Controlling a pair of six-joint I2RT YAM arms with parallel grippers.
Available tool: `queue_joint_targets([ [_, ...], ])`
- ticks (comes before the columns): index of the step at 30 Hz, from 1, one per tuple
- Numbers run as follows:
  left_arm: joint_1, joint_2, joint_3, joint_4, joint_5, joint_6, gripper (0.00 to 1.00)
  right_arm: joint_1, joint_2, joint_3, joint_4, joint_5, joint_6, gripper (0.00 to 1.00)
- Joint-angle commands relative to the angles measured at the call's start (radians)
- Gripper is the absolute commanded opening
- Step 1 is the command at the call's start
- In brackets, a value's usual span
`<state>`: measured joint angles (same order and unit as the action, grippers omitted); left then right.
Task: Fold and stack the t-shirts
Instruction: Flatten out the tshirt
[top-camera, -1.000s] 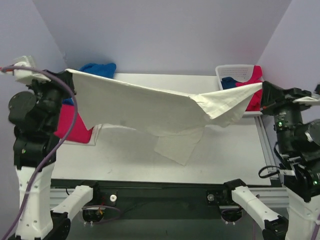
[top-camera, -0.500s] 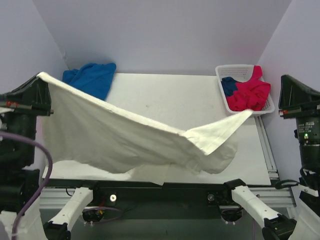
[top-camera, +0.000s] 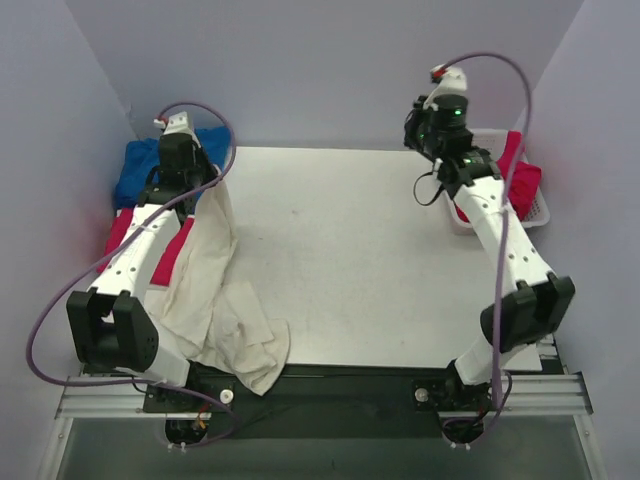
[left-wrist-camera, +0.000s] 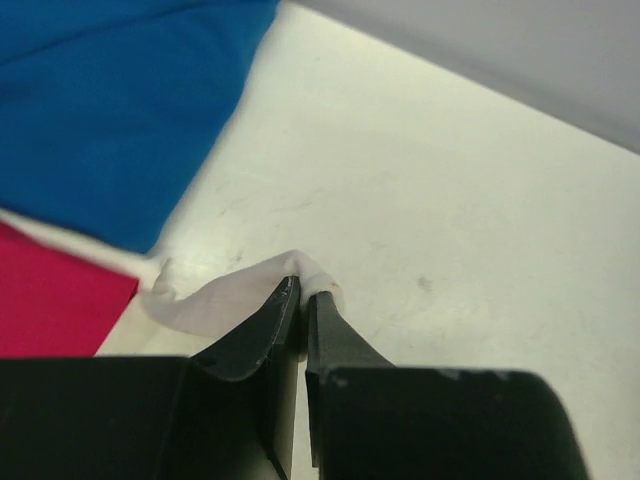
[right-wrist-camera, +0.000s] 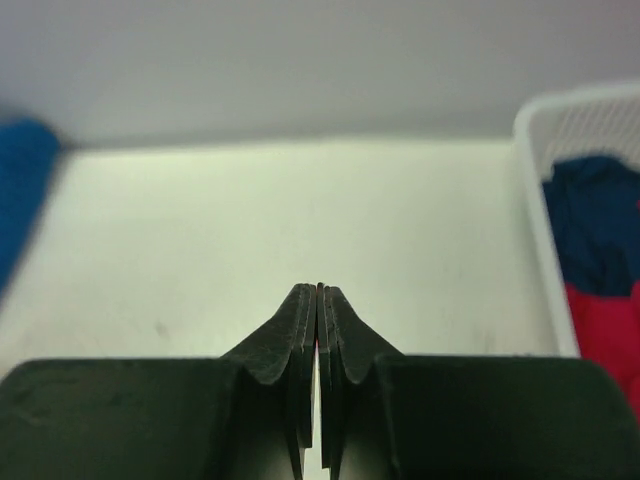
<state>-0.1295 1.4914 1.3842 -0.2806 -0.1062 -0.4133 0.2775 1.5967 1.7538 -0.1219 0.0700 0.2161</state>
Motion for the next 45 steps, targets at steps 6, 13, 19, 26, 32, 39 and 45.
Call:
queue_joint_targets([
  [6, 0.007, -0.028, -0.088, 0.115, -0.312, -0.123, 0.00, 0.114, -0.057, -0.264, 0.035, -0.093, 0.019, 0.26],
  [13, 0.008, -0.010, -0.086, 0.074, -0.369, -0.162, 0.00, 0.301, -0.055, -0.388, 0.014, -0.199, 0.055, 0.43],
  [19, 0.025, -0.037, -0.088, 0.038, -0.359, -0.156, 0.00, 0.515, -0.047, -0.511, 0.067, -0.279, 0.098, 0.44],
  [26, 0.071, -0.065, -0.097, 0.009, -0.300, -0.151, 0.00, 0.670, 0.009, -0.620, 0.096, -0.274, 0.149, 0.45],
  [32, 0.085, -0.072, -0.112, 0.012, -0.283, -0.142, 0.00, 0.782, 0.057, -0.654, 0.113, -0.292, 0.178, 0.50],
  [39, 0.100, -0.054, -0.120, 0.026, -0.247, -0.147, 0.00, 0.832, 0.086, -0.648, 0.149, -0.346, 0.177, 0.54],
  [45, 0.111, -0.034, -0.120, 0.031, -0.239, -0.147, 0.00, 0.833, 0.126, -0.633, 0.154, -0.456, 0.170, 0.54],
])
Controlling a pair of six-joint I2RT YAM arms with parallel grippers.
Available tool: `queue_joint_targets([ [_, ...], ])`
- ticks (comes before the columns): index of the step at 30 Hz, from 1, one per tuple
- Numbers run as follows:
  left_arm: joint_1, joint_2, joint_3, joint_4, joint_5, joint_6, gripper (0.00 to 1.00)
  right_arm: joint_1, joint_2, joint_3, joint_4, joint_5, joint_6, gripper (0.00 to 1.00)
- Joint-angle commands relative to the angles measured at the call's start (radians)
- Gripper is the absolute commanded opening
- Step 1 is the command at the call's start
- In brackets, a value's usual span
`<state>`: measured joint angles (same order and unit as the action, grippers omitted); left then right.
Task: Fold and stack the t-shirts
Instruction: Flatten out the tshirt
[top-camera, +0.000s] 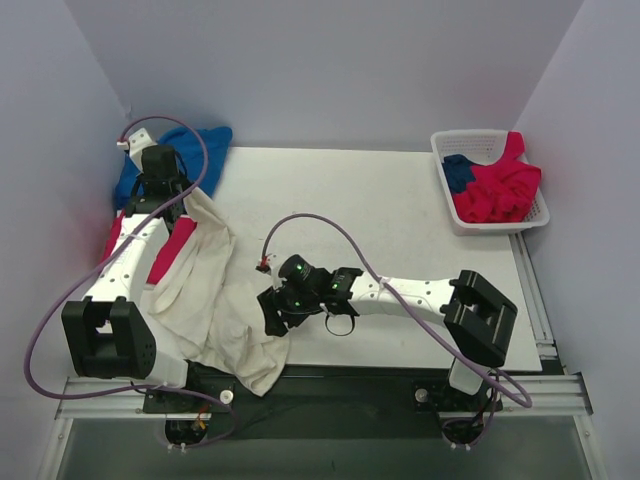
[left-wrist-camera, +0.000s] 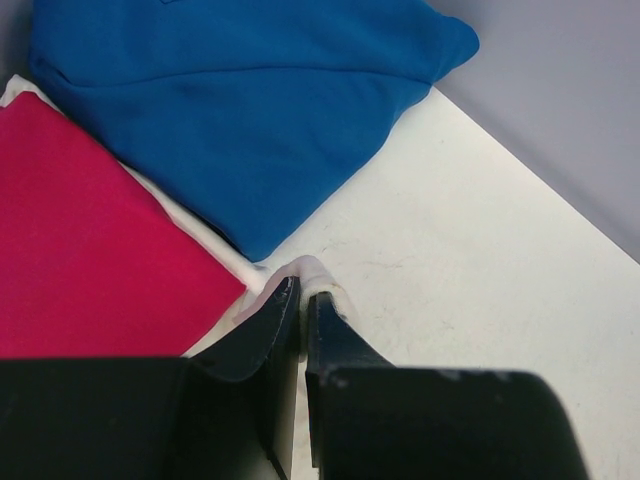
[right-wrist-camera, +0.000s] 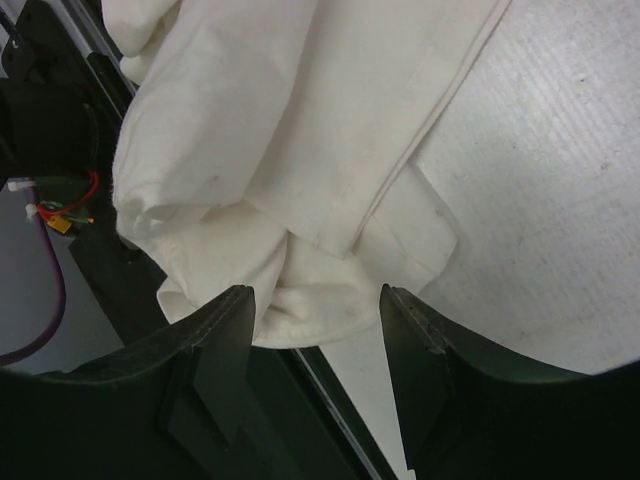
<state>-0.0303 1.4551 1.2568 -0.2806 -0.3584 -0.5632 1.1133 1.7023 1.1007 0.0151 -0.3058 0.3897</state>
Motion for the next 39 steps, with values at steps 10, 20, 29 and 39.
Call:
queue_joint_targets([
  [10, 0.026, 0.005, -0.002, 0.041, 0.016, 0.002, 0.00, -0.006, 0.134, 0.099, 0.008, -0.245, -0.014, 0.50],
  [20, 0.024, 0.007, -0.014, 0.054, 0.027, 0.002, 0.00, -0.038, 0.178, 0.111, 0.009, -0.286, 0.011, 0.49],
  [29, 0.056, -0.010, -0.016, 0.052, 0.030, 0.002, 0.00, -0.059, 0.212, 0.119, 0.019, -0.320, 0.035, 0.48],
  [39, 0.061, -0.009, -0.022, 0.054, 0.030, 0.002, 0.00, -0.066, 0.243, 0.123, 0.039, -0.375, 0.070, 0.49],
])
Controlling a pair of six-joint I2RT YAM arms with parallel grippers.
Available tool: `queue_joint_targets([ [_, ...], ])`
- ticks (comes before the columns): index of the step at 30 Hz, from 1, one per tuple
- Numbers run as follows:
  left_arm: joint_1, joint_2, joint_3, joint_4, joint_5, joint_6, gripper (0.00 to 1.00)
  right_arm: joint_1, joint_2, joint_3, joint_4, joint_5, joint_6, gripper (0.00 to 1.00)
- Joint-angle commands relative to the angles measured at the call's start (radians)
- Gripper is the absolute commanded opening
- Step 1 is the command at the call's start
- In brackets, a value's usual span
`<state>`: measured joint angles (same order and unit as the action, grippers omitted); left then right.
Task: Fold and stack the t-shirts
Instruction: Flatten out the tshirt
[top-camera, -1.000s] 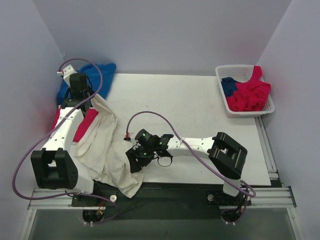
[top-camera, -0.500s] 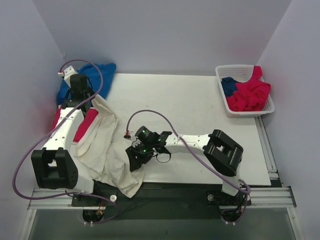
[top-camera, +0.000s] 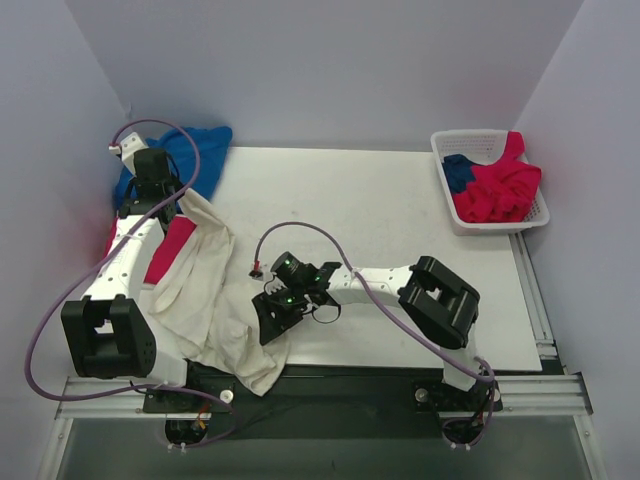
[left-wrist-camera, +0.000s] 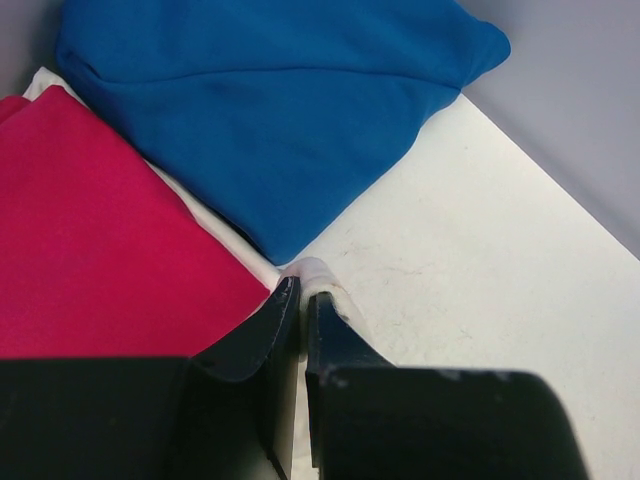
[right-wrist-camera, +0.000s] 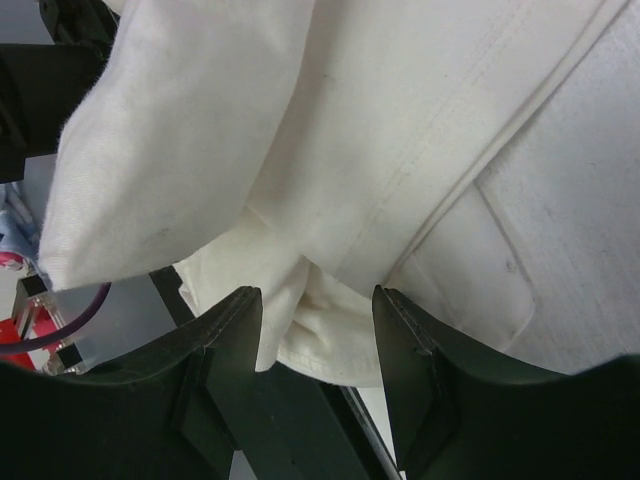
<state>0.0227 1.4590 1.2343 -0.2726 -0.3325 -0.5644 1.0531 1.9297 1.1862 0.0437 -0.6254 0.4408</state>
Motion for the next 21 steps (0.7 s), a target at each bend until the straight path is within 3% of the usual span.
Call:
queue_joint_targets([
  [1, 0.010, -0.012, 0.001, 0.047, 0.004, 0.004, 0.00, -0.007, 0.028, 0.039, 0.008, -0.063, 0.024, 0.48],
  [21, 0.019, -0.019, -0.001, 0.058, 0.029, 0.000, 0.00, -0.038, 0.077, 0.073, 0.004, -0.089, 0.050, 0.49],
])
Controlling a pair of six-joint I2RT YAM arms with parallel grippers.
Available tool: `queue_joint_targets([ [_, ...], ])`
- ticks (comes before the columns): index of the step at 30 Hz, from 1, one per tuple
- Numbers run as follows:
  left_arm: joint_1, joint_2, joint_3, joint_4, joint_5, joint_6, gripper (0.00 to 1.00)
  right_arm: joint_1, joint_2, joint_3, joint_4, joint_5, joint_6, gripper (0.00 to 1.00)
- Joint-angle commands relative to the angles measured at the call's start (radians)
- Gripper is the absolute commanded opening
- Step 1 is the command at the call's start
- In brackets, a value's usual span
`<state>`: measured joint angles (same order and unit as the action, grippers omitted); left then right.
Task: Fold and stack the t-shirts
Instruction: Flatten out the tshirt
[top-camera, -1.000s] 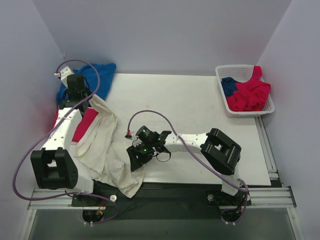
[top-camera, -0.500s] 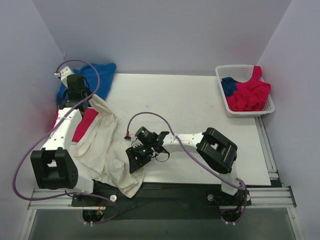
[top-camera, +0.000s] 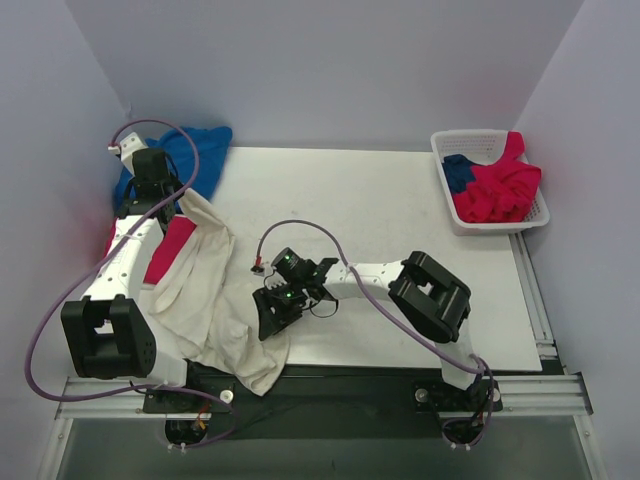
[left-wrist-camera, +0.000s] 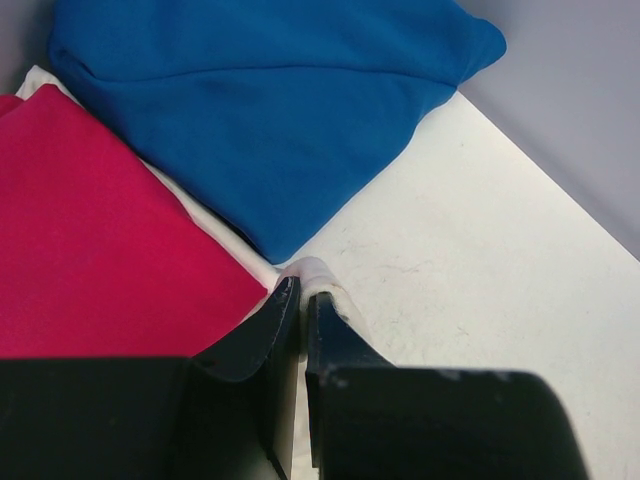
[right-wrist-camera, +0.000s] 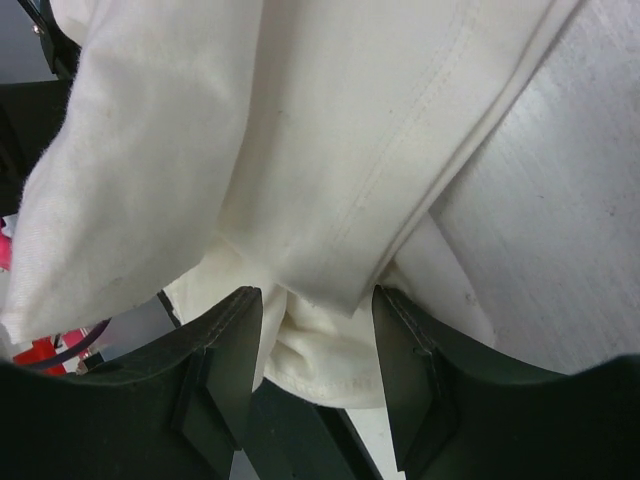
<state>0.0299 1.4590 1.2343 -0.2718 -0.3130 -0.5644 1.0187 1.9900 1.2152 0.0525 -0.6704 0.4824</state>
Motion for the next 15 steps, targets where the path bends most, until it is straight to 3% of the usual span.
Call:
queue_joint_targets([
  [1, 0.013, -0.017, -0.002, 0.059, 0.009, -0.002, 0.00, -0.002, 0.026, 0.049, -0.005, -0.061, 0.012, 0.48],
  [9, 0.019, -0.026, -0.001, 0.055, 0.005, 0.001, 0.00, 0.003, 0.055, 0.072, -0.006, -0.098, 0.022, 0.47],
  [15, 0.021, -0.022, 0.001, 0.056, 0.008, 0.000, 0.00, 0.011, 0.049, 0.069, -0.020, -0.089, 0.021, 0.29],
])
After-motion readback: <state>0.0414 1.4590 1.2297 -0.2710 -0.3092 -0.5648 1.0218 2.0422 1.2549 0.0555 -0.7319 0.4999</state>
